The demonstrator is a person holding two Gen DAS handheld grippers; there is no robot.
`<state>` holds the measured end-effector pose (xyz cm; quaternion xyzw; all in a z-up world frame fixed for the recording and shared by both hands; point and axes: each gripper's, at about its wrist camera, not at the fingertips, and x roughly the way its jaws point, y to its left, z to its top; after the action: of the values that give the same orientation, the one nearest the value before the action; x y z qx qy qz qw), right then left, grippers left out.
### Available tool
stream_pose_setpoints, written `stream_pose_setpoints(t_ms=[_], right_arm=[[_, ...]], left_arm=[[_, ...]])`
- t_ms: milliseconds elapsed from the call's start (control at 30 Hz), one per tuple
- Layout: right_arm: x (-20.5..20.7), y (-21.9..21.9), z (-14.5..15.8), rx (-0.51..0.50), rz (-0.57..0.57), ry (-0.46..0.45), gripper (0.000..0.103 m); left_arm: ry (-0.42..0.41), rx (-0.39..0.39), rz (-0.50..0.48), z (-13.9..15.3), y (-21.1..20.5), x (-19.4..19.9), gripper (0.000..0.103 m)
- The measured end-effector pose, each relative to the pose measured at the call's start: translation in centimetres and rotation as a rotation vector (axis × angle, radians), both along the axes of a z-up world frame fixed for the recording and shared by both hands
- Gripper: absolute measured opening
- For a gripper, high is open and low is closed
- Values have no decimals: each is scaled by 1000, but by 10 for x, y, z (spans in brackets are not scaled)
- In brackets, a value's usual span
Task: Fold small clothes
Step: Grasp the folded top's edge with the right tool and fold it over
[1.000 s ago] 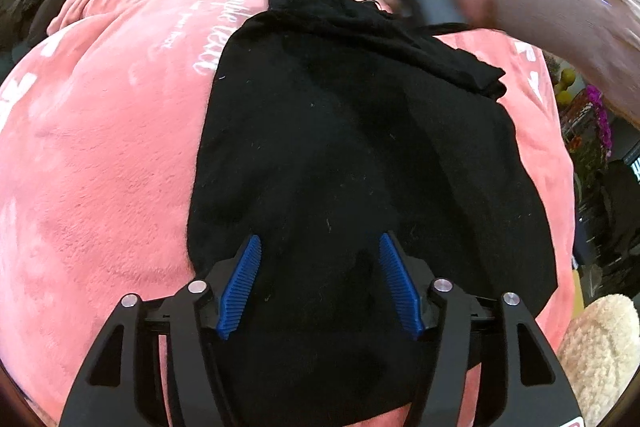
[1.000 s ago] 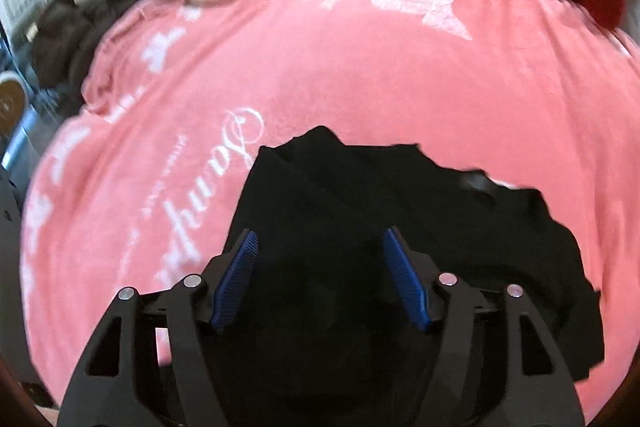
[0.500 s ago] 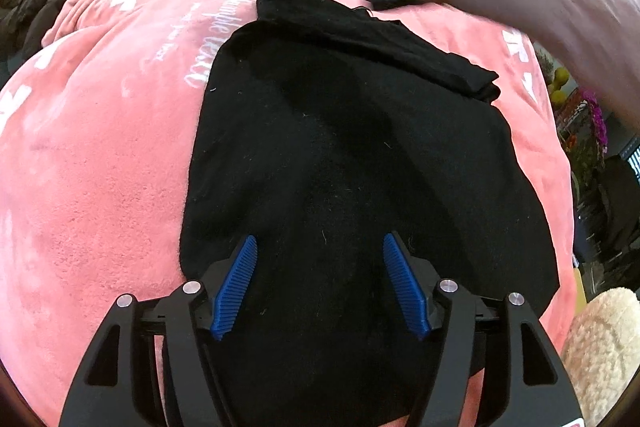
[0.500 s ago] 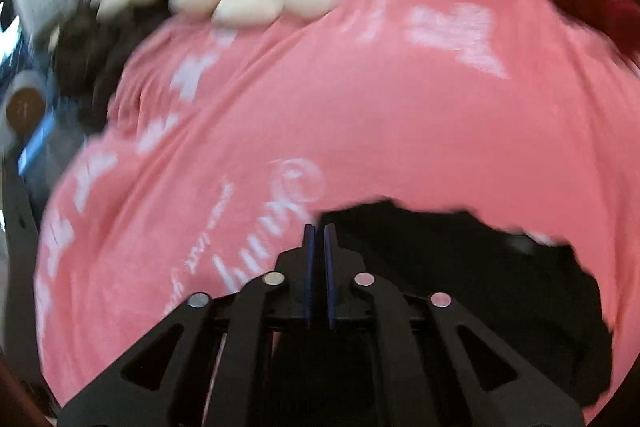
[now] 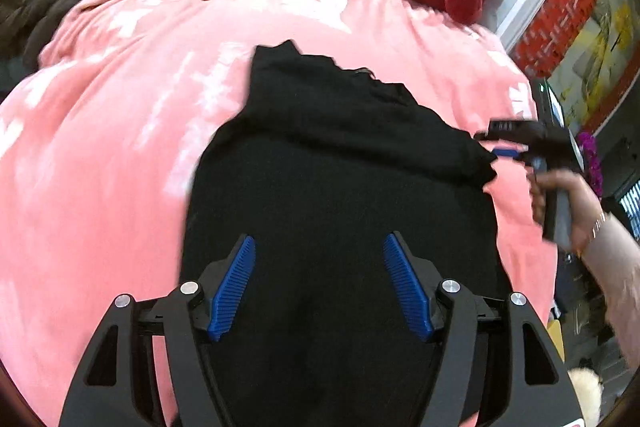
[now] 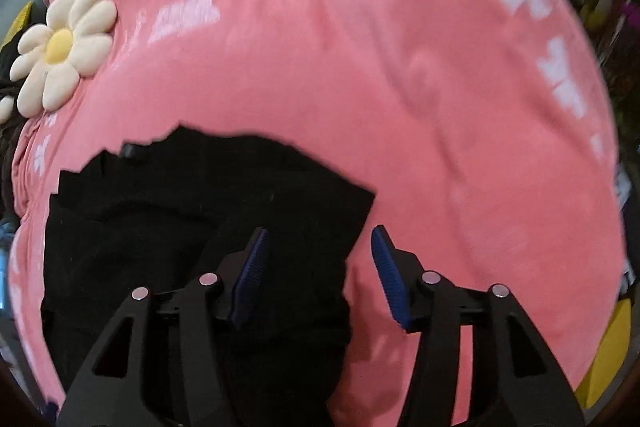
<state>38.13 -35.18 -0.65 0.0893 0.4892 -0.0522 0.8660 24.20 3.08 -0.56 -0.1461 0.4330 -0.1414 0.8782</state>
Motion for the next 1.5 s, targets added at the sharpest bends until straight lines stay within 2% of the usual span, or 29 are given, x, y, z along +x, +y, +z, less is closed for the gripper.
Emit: stream_pose_setpoints(t_ms=[33, 67, 167, 233, 267, 300, 333, 367, 400, 433, 533, 633, 733, 833, 933, 1033, 1067, 1100, 1167, 1300, 1333, 1400, 1467, 1500], right_arm=[[0, 1, -2, 9, 15, 10, 17], [0, 2, 2, 26, 27, 4, 6], [-21, 6, 45, 78, 77, -142, 6], [-41, 1, 73, 94, 96, -253, 6], [-45, -3, 73, 82, 94, -269, 6], [-40, -6, 55, 5, 86, -224, 7], [-31, -10, 35, -46, 79, -152, 13], [-23, -17, 9, -75, 60, -58, 13], [-22, -24, -8, -78, 34, -2, 13], [-33, -38, -15, -40, -4, -8, 13], [-68, -57, -12, 102, -65, -84, 15], [-117, -56, -19, 118, -46, -75, 43], [-169, -47, -33, 88, 3, -8, 46], [-219, -39, -43, 81, 20, 56, 46], [-249, -33, -63, 113, -7, 137, 56], [-260, -21, -72, 151, -18, 177, 56], [-260, -16, -73, 154, -11, 182, 56], [-260, -11, -76, 161, 2, 185, 49], [-259, 1, -74, 176, 40, 190, 3], [-285, -5, -25, 169, -26, 106, 4], [-293, -10, -24, 183, -43, 118, 4], [-301, -14, -44, 199, -68, 201, 4], [-300, -8, -77, 106, -87, 338, 3], [-301, -8, -84, 125, -105, 358, 3]], left_arm=[[5, 10, 9, 2, -5, 14, 65], [4, 25, 15, 2, -11, 35, 65], [26, 112, 40, -3, -21, 88, 63], [66, 165, 100, -12, -17, 118, 60], [75, 172, 116, -16, -16, 127, 59], [85, 182, 139, -19, -13, 134, 59], [93, 194, 152, -22, -9, 137, 59], [111, 218, 163, -27, -8, 142, 59], [126, 244, 177, -31, -7, 146, 59], [134, 257, 181, -35, -5, 147, 59], [144, 301, 188, -43, 2, 147, 60], [145, 266, 195, -43, 15, 136, 60], [153, 223, 171, -39, 23, 113, 61], [159, 203, 134, -38, 26, 71, 61], [201, 174, 114, -43, 32, 24, 61], [260, 136, 120, -51, 34, -23, 63], [278, 128, 124, -54, 35, -39, 66], [289, 116, 128, -57, 36, -51, 67], [304, 106, 134, -61, 35, -72, 67], [325, 79, 134, -54, 36, -100, 67], [318, 75, 127, -50, 36, -104, 67], [315, 101, 107, -49, 34, -111, 67], [340, 117, 98, -56, 30, -114, 67], [353, 117, 100, -59, 29, -115, 67]])
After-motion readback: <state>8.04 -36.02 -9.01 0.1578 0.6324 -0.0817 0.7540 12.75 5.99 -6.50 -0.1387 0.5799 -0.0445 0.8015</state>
